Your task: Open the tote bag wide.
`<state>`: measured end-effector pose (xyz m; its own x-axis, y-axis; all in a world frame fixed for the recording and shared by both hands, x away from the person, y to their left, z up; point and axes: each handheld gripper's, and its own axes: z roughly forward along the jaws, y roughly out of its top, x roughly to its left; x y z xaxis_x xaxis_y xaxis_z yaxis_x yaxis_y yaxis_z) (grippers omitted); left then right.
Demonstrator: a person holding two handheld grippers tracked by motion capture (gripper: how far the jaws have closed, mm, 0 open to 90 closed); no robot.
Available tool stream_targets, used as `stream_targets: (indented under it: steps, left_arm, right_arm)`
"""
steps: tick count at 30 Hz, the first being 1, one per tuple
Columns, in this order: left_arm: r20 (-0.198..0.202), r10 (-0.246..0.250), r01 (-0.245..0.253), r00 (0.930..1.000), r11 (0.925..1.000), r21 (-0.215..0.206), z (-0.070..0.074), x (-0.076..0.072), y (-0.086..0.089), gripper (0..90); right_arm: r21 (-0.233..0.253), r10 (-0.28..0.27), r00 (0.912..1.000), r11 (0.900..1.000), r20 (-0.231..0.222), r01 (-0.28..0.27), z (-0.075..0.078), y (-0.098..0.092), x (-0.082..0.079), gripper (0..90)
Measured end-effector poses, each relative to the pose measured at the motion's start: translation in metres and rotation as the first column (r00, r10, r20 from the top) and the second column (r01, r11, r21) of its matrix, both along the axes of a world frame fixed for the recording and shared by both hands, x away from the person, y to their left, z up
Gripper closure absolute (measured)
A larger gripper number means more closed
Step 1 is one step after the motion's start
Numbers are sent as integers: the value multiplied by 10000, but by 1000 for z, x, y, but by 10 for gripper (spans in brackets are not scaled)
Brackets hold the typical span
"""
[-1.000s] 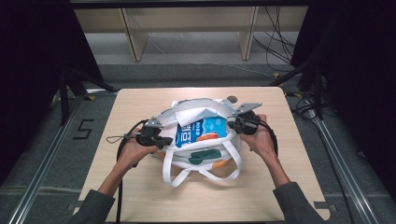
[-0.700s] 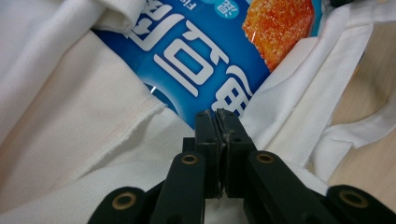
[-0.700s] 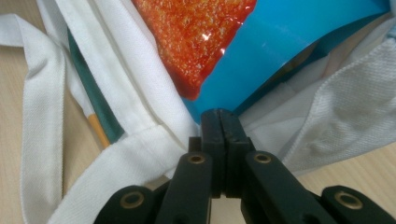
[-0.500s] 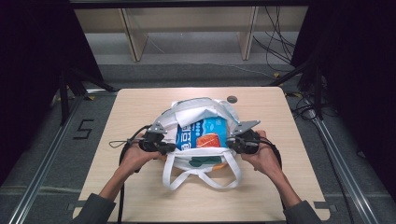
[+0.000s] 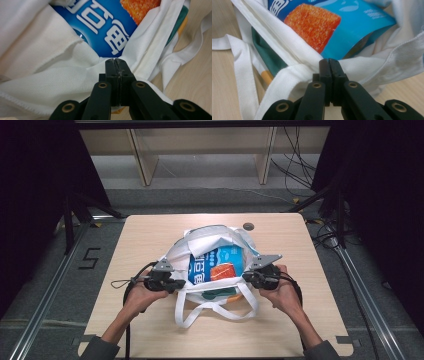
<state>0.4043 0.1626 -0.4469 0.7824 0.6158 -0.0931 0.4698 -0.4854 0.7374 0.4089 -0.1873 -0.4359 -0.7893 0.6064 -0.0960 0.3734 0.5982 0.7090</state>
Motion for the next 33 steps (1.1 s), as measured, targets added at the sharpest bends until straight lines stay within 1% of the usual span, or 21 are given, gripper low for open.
stream_targets:
  steps: [3, 4, 5, 6, 9, 10, 11, 12, 13, 14, 15, 16, 18, 19, 20, 21, 23, 24, 26, 28, 33]
  left_arm:
    - [698, 557, -524, 9960, 9974, -492, 21, 4, 15, 856]
    - [698, 557, -524, 9960, 9974, -492, 21, 4, 15, 851]
    - [1016, 963, -880, 9902, 9926, -834, 28, 6, 21, 851]
    - [1031, 1111, -1004, 9884, 9895, -1041, 32, 9, 25, 849]
    - [1267, 2080, -1887, 9699, 9706, -1493, 42, 21, 43, 846]
    - [1243, 2448, -2276, 9616, 9639, -1380, 42, 26, 48, 849]
    - [1099, 2456, -2310, 9631, 9642, -1299, 37, 35, 53, 859]
    - [1006, 2831, -2677, 9538, 9528, -1435, 30, 41, 54, 863]
    - [780, 2936, -2829, 9527, 9510, -1248, 24, 47, 57, 876]
    - [773, 3075, -2970, 9484, 9470, -1227, 19, 51, 59, 876]
    - [459, 3205, -3128, 9461, 9415, -1252, 11, 58, 62, 886]
    - [459, 3205, -3128, 9461, 9415, -1252, 11, 58, 62, 890]
    - [390, 3370, -3283, 9407, 9333, -1456, 7, 61, 63, 891]
    - [451, 3392, -3320, 9396, 9356, -1200, 6, 62, 61, 892]
    - [547, 3374, -3304, 9398, 9377, -1079, 5, 61, 59, 892]
    - [574, 3179, -3137, 9464, 9468, -719, 8, 60, 60, 891]
    - [559, 3124, -3071, 9483, 9477, -873, 11, 57, 58, 872]
    - [468, 2931, -2839, 9549, 9479, -1442, 18, 50, 55, 859]
    - [595, 2918, -2797, 9546, 9472, -1570, 21, 46, 52, 846]
    - [946, 2573, -2435, 9617, 9603, -1363, 28, 37, 47, 820]
    - [847, 2409, -2202, 9668, 9545, -2013, 35, 23, 42, 764]
  right_arm:
    - [422, -141, 9996, 9990, 235, 131, 11, -4, 0, 897]
    - [422, -141, 9996, 9990, 235, 131, 11, -4, 0, 897]
    - [520, -139, 9987, 9986, 488, 113, 14, -6, 3, 896]
    - [609, -240, 9979, 9979, 595, 204, 19, -9, 4, 897]
    - [930, -604, 9943, 9943, 882, 522, 27, -17, 12, 897]
    - [927, -655, 9942, 9940, 855, 575, 29, -19, 17, 899]
    - [1021, -973, 9911, 9909, 906, 879, 28, -22, 21, 900]
    - [1044, -1257, 9872, 9878, 980, 1154, 25, -25, 27, 900]
    - [657, -1455, 9863, 9879, 777, 1405, 15, -28, 37, 900]
    - [657, -1455, 9863, 9879, 777, 1405, 15, -28, 37, 900]
    - [448, -1654, 9848, 9856, 525, 1631, 2, -29, 44, 900]
    - [448, -1654, 9848, 9856, 525, 1631, 2, -29, 44, 900]
    - [343, -1808, 9835, 9829, -75, 1810, -10, -28, 48, 900]
    - [291, -1805, 9835, 9832, 79, 1802, -13, -28, 49, 900]
    - [233, -1836, 9830, 9827, -65, 1837, -15, -26, 49, 900]
    - [200, -1802, 9836, 9834, 23, 1801, -15, -26, 49, 900]
    - [241, -1769, 9842, 9840, 79, 1766, -10, -27, 47, 900]
    - [561, -1611, 9862, 9857, 376, 1589, -1, -29, 42, 900]
    - [806, -1590, 9864, 9846, 427, 1552, 4, -31, 38, 900]
    - [1001, -1553, 9862, 9838, 580, 1490, 13, -33, 31, 891]
    - [1380, -1423, 9860, 9819, 868, 1296, 26, -37, 15, 883]
